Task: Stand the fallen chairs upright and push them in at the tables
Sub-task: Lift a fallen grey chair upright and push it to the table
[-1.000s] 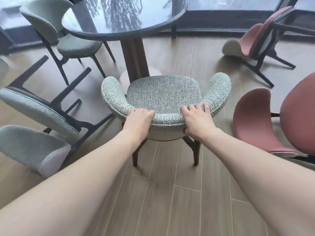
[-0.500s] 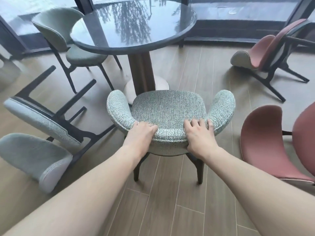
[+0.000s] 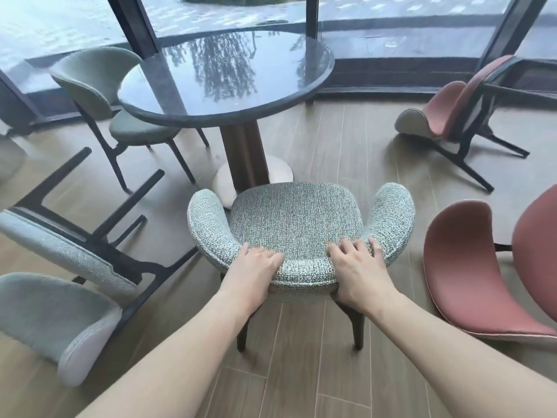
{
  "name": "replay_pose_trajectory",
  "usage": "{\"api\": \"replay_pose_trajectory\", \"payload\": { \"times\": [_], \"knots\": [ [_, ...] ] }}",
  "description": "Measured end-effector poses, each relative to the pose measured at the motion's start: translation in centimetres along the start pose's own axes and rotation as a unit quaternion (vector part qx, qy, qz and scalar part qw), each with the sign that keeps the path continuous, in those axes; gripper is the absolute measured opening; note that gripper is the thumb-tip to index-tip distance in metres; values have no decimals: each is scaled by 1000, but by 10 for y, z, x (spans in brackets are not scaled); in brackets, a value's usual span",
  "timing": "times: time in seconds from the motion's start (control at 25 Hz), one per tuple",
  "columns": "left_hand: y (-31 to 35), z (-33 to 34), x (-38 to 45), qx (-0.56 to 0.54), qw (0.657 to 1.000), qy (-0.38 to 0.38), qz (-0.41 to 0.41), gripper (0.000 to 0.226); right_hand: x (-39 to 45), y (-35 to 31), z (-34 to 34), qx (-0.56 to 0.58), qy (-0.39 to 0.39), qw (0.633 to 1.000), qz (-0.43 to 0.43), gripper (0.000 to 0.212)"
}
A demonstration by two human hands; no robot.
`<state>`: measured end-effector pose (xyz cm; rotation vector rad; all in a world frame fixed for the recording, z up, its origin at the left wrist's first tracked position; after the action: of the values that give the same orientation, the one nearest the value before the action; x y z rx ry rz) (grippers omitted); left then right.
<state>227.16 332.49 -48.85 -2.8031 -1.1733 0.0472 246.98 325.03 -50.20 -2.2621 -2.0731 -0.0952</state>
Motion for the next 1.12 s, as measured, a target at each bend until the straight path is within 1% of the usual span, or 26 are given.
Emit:
{"api": "replay_pose_trajectory", "payload": {
  "times": [0.08,0.16,0.24,0.32,0.4,0.48,0.52,0.56,0.6,0.72,0.88,1.0,1.12],
  "knots": [
    [-10,2,0,-13,999,5,43,57,2,1,-2,22,-15,1000,3,86],
    [-21,1,4,-44,994,-5,99,67,2,1,-7,38,-47,998,17,102],
    [-33,-1,11,-41,987,-45,151,77,3,-1,-10,38,-60,997,31,105],
    [-43,-1,17,-39,983,-91,156,88,5,-1,-12,33,-62,997,32,100],
    [-44,-1,18,-19,980,-114,164,97,4,-3,-13,14,-57,998,18,93],
    [-44,-1,17,-3,976,-112,185,100,1,-7,-7,-5,-45,998,-53,89],
    [-45,0,18,-8,975,-98,201,98,-1,-7,-4,-10,-28,996,-88,85],
    [-46,0,20,-13,972,-81,219,96,1,-5,-3,-14,-14,994,-106,79],
    [-47,0,24,-19,970,-70,234,95,4,-3,-5,-17,-19,994,-110,74],
    [-52,-4,33,-29,969,-70,237,94,13,-2,-8,-45,-52,991,-115,65],
    [-62,-6,32,-16,966,-71,247,97,16,-14,-11,-62,-51,991,-109,60],
    [-87,-9,31,-7,968,-65,243,100,28,-34,-9,-51,-44,993,-101,59],
    [-118,-9,35,31,968,-75,238,99,45,-58,-4,-35,-40,993,-101,58]
  ]
}}
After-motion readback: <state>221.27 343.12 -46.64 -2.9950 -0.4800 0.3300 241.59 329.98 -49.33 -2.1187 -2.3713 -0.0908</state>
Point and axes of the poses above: each hand's wrist, its own x-axis towards the middle knuckle, its own z-axis out of the palm, y = z × x, the point moved 1 cm from there along x, towards the middle knuckle, and after that the axes turned 11 degrees about y, right-handed, at the moved point
